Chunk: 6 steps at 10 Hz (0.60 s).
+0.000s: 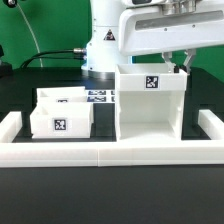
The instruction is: Assemble drawer
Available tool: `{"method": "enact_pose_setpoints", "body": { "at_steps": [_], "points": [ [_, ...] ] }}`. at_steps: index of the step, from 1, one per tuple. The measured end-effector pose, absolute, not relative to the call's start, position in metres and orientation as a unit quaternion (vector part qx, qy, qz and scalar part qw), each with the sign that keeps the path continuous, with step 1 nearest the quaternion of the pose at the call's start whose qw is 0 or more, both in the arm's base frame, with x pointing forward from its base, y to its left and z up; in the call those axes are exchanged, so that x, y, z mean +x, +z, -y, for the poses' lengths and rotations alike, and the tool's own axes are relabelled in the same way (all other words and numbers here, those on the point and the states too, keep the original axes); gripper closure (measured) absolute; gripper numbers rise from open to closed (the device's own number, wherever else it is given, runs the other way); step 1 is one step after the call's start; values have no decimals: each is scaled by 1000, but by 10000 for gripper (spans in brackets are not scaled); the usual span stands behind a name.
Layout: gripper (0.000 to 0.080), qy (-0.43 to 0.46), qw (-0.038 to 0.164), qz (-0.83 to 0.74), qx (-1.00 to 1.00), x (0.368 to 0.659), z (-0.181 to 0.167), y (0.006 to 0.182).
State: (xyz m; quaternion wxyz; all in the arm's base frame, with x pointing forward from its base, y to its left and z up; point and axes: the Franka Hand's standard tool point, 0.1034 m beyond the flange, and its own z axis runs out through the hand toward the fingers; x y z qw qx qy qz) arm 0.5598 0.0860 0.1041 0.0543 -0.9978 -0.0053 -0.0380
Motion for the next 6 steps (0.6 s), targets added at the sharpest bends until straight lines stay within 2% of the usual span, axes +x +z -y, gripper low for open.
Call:
{"method": "enact_pose_setpoints", "body": {
  "at_steps": [2, 6],
  "points": [
    [758, -64, 55, 9, -996, 579, -84, 105],
    [758, -64, 58, -25, -996, 580, -85, 106]
  ]
}}
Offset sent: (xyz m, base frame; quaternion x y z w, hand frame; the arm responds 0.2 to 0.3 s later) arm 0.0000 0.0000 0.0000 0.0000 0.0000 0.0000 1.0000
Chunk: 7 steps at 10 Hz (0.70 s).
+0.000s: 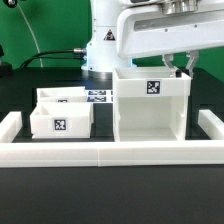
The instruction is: Assemble drawer
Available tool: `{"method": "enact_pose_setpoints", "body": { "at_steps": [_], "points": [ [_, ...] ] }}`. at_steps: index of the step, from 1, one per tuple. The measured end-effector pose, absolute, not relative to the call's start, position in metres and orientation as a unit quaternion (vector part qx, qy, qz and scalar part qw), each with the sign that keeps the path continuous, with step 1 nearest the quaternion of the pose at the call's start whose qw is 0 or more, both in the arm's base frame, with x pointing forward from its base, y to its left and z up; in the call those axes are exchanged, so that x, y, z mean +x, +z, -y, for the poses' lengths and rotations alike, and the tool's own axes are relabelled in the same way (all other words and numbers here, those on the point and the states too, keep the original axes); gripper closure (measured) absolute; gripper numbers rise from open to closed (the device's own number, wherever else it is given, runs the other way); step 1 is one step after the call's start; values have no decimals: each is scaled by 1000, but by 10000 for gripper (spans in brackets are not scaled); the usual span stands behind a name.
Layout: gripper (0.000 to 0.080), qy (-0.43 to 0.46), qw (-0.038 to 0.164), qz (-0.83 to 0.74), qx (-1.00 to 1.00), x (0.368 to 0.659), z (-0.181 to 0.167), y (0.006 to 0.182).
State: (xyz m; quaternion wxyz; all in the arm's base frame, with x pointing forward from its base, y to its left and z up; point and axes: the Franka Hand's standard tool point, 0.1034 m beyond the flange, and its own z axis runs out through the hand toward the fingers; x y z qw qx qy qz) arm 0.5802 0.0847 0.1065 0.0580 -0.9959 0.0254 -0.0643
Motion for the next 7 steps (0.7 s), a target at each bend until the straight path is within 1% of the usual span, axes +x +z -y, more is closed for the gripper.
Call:
{"method": "enact_pose_setpoints", "body": {
  "at_steps": [3, 5, 7],
  "points": [
    [758, -65, 65, -106, -990, 582, -87, 108],
    [758, -67, 78, -223, -969, 585, -91, 105],
    [754, -64, 80, -285, -953, 591, -88, 106]
  ]
}}
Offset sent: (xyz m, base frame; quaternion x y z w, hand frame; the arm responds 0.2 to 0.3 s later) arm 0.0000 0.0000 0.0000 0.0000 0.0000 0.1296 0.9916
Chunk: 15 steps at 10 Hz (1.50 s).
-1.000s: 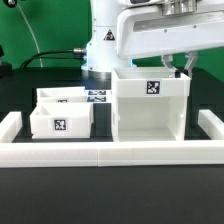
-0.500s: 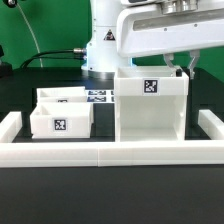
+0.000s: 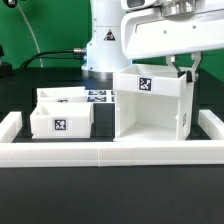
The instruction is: Assemble drawer
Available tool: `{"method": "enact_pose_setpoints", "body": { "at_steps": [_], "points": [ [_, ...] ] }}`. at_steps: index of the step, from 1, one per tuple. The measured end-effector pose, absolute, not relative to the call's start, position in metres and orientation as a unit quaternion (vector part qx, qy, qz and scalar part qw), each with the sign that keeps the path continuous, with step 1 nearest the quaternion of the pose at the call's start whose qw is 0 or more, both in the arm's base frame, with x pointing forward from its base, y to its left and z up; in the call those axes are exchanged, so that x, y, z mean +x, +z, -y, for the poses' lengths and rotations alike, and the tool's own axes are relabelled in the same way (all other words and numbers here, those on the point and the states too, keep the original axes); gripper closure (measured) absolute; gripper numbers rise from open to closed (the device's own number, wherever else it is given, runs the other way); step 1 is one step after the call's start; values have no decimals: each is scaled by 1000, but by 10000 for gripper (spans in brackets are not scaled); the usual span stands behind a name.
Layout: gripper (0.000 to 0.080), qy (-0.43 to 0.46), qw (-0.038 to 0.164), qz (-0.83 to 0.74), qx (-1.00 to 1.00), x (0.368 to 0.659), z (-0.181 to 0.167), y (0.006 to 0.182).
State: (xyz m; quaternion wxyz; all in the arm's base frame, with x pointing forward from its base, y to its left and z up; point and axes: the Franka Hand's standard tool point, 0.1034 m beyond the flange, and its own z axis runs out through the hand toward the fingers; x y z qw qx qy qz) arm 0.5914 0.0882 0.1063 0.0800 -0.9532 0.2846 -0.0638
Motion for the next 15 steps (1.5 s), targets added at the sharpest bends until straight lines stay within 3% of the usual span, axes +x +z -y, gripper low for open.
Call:
{"method": "enact_pose_setpoints", "body": {
  "at_steps": [7, 10, 15],
  "points": [
    [752, -46, 110, -470, -875, 597, -92, 111],
    [752, 7, 113, -612, -783, 590, -87, 108],
    [753, 29, 122, -690, -713, 588, -95, 107]
  ]
}}
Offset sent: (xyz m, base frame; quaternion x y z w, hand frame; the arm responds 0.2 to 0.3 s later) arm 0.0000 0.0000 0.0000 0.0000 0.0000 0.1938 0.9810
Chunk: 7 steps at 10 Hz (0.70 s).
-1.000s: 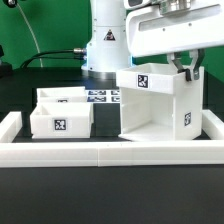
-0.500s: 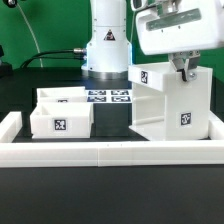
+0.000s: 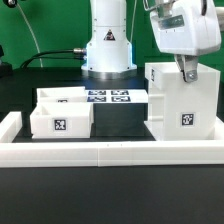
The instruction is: Assemble drawer
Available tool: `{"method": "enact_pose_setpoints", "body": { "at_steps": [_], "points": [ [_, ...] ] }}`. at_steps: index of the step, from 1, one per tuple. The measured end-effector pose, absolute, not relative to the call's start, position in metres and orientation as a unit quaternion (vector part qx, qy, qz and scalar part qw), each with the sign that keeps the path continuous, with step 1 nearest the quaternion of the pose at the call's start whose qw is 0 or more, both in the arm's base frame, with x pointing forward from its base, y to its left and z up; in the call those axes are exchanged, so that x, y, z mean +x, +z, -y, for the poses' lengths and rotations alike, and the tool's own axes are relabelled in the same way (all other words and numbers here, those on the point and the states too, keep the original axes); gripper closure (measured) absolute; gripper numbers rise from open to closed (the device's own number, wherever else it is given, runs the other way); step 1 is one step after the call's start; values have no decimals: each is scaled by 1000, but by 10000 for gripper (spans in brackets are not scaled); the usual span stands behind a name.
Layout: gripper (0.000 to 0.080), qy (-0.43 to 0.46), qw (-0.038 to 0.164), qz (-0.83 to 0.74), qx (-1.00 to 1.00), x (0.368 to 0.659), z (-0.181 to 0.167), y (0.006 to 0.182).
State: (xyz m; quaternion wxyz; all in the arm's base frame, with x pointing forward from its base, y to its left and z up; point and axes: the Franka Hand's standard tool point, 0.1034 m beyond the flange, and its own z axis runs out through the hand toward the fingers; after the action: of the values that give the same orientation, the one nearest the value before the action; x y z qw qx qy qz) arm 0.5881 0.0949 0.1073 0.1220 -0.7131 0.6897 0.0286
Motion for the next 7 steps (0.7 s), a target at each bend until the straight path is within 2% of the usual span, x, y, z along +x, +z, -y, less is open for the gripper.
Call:
{"method": "enact_pose_setpoints", "body": {
  "at_steps": [7],
  "points": [
    [752, 22, 134, -697, -704, 626, -93, 105]
  ]
}}
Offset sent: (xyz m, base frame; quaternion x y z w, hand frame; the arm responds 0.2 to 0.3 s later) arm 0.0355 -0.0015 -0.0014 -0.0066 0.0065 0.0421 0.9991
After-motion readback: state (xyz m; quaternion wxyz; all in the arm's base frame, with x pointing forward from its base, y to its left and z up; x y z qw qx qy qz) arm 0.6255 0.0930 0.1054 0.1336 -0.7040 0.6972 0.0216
